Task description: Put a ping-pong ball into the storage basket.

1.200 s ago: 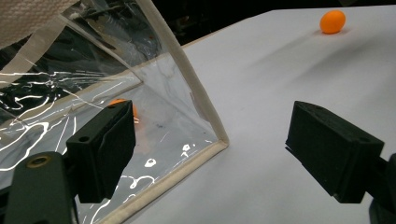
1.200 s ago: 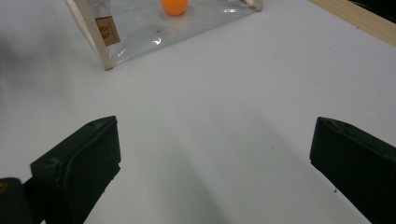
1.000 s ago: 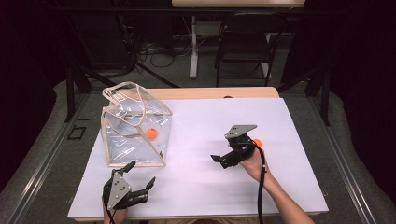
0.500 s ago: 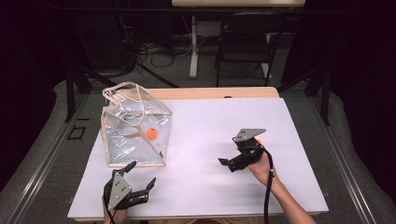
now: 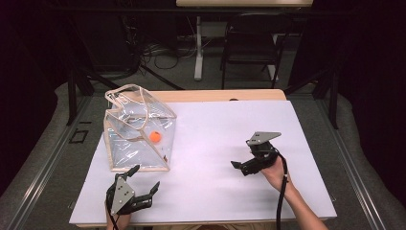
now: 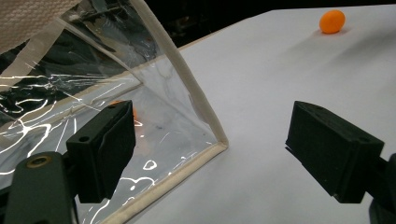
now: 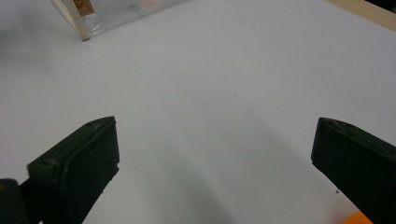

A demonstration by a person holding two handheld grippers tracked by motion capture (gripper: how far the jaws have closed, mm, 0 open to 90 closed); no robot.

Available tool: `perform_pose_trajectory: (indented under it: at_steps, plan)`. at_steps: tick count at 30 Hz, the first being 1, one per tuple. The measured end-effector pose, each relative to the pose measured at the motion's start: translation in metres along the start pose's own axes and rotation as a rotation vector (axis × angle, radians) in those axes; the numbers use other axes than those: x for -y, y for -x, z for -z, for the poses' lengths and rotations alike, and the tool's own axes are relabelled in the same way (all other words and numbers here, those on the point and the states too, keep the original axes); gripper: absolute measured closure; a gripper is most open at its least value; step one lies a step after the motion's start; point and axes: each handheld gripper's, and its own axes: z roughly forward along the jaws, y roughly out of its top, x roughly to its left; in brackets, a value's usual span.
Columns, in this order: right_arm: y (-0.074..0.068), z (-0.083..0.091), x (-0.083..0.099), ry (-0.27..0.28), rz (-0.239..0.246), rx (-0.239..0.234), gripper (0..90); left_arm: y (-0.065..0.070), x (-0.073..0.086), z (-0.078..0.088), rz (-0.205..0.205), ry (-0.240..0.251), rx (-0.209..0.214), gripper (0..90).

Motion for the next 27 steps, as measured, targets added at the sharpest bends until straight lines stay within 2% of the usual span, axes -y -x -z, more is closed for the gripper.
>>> perform_pose_trajectory:
  at_steps: [18,27]
  plan:
    - [0.021,0.013,0.004,0.015,-0.029,0.05,0.7,0.001,0.0,0.0,-0.003,-0.001,0.002,15.6]
    - [0.03,0.013,0.007,-0.009,-0.025,0.083,0.8,0.0,0.0,0.0,-0.003,0.0,0.0,15.6]
